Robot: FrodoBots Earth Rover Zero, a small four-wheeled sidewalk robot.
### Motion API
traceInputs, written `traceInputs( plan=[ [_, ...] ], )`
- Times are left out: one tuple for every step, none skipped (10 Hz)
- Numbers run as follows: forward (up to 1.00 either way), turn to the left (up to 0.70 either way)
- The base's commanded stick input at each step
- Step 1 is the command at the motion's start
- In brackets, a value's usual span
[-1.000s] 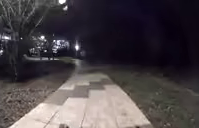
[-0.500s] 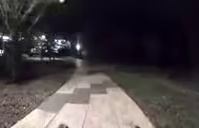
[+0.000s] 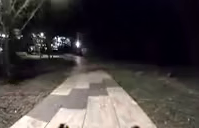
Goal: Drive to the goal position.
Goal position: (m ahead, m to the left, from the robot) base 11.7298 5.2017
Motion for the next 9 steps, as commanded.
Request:
traceInputs(
  plan=[
    [0.45,0.0],
    [0.45,0.0],
    [0.45,0.0],
    [0.45,0.0],
    [0.45,0.0],
    [0.45,0.0],
    [0.45,0.0],
    [0.45,0.0],
    [0.45,0.0]
  ],
)
